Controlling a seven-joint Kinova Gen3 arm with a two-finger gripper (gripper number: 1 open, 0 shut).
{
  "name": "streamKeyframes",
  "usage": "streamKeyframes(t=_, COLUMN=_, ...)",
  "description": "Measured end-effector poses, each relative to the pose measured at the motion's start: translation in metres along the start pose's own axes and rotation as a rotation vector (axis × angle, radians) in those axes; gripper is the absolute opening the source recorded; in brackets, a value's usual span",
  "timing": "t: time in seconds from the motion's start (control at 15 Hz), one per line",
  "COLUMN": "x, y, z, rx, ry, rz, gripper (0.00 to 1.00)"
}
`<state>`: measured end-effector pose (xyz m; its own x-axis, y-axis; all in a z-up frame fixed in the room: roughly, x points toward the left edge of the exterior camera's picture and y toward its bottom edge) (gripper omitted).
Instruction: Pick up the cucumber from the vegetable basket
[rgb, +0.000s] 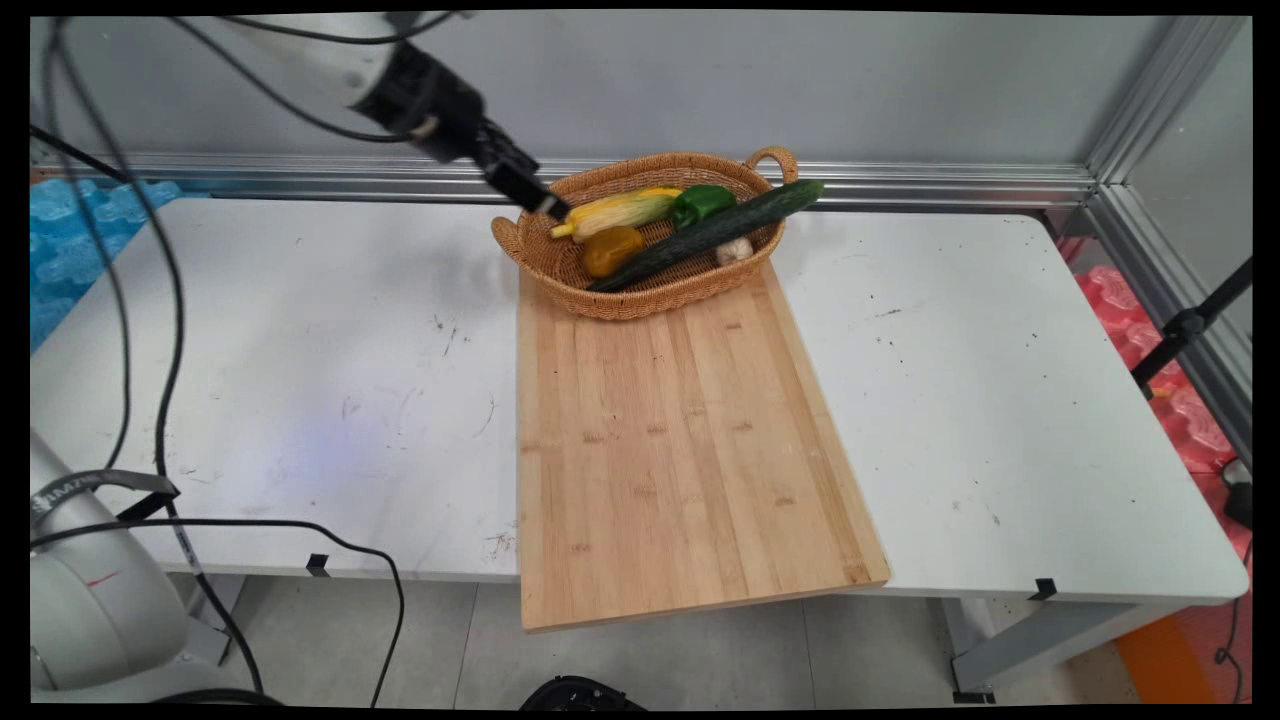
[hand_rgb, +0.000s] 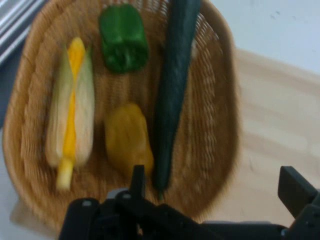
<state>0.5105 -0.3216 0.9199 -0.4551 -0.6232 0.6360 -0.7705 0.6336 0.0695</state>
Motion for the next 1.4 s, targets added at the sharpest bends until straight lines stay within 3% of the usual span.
streamKeyframes(t=0.2, x=0.023, y=-0.003, z=0.039, rx=0.021, ry=0.016, rz=-0.020, gripper=1.00)
streamKeyframes(t=0.47, x=0.043, y=-0.003, z=0.085, rx=0.019, ry=0.011, rz=-0.007, gripper=1.00)
streamKeyframes(t=0.87, x=0.065, y=0.002, z=0.159, rx=0.011, ry=-0.027, rz=0.034, gripper=1.00)
streamKeyframes(t=1.33, x=0.077, y=0.003, z=0.217, rx=0.030, ry=-0.074, rz=0.058, gripper=1.00)
streamKeyframes(t=1.4, x=0.078, y=0.003, z=0.221, rx=0.033, ry=-0.079, rz=0.061, gripper=0.00)
